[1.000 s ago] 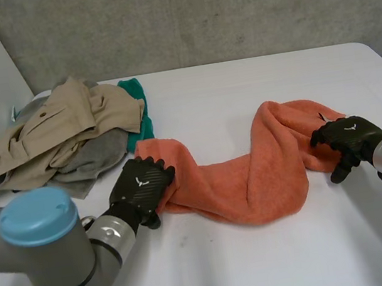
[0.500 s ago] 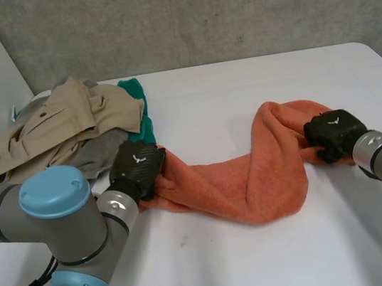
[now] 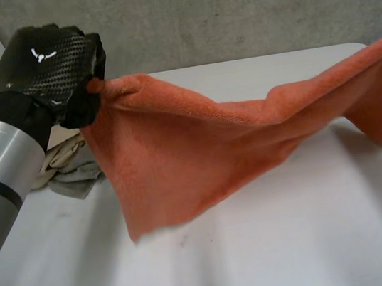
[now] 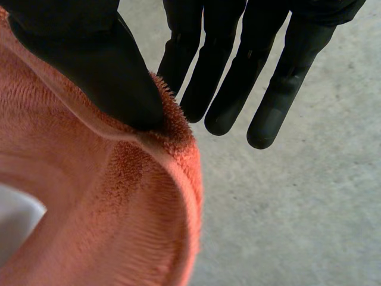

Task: Fold the laundry.

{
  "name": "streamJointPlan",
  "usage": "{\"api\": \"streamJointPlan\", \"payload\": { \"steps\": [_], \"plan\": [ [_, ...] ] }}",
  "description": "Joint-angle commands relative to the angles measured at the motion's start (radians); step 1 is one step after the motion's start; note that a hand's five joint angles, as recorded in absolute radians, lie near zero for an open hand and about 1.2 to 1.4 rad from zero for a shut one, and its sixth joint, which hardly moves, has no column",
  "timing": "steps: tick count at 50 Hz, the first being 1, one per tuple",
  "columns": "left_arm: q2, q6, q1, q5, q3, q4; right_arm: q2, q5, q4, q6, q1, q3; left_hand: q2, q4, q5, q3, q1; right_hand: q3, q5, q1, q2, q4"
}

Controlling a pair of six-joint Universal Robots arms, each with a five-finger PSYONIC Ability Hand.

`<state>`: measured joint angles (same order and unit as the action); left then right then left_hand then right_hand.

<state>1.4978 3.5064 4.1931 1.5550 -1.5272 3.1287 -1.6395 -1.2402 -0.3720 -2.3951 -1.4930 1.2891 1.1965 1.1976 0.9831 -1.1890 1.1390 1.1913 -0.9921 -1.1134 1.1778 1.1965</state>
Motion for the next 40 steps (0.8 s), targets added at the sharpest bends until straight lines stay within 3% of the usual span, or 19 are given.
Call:
{"api": "streamJointPlan", "payload": {
  "steps": [1,6,11,15,18,22,25,31,40],
  "plan": [
    [0.125,0.003,0.007,-0.003,-0.001,-0.099,0.065,-0.015,-0.130,0.186,0.010,0.029,0.200,0.199,0.239,-0.207,0.257,0.205,-0.230,-0.283,0.218,0.200],
    [0.317,0.008,0.009,-0.001,0.048,-0.095,0.262,-0.071,-0.145,0.268,-0.041,0.018,0.200,0.199,0.239,-0.207,0.257,0.205,-0.230,-0.283,0.218,0.200],
    [0.553,0.014,0.016,0.005,0.305,-0.070,0.415,-0.179,-0.055,0.266,-0.070,-0.091,0.200,0.199,0.239,-0.207,0.257,0.205,-0.230,-0.283,0.218,0.200],
    [0.648,0.017,0.021,0.005,0.569,-0.027,0.507,-0.260,0.182,0.258,-0.096,-0.229,0.200,0.199,0.239,-0.207,0.257,0.205,-0.230,-0.283,0.218,0.200],
    [0.687,0.017,0.022,0.005,0.792,0.051,0.517,-0.269,0.354,0.226,-0.113,-0.290,0.200,0.199,0.239,-0.207,0.257,0.205,-0.230,-0.283,0.218,0.200],
    [0.685,0.014,0.031,0.011,0.955,0.187,0.491,-0.268,0.721,0.122,-0.122,-0.320,0.200,0.199,0.239,-0.207,0.257,0.205,-0.230,-0.283,0.218,0.200],
    [0.674,0.009,0.044,0.033,0.955,0.266,0.461,-0.263,0.826,0.087,-0.124,-0.309,0.200,0.199,0.239,-0.207,0.257,0.205,-0.230,-0.283,0.218,0.200],
    [0.630,0.002,0.032,0.080,0.834,0.281,0.441,-0.219,0.792,0.064,-0.125,-0.246,0.200,0.199,0.239,-0.207,0.257,0.205,-0.230,-0.283,0.218,0.200],
    [0.500,-0.027,0.042,0.076,0.339,0.310,0.441,-0.119,0.616,0.063,-0.113,-0.030,0.200,0.199,0.239,-0.207,0.257,0.205,-0.230,-0.283,0.218,0.200]
  ]
}}
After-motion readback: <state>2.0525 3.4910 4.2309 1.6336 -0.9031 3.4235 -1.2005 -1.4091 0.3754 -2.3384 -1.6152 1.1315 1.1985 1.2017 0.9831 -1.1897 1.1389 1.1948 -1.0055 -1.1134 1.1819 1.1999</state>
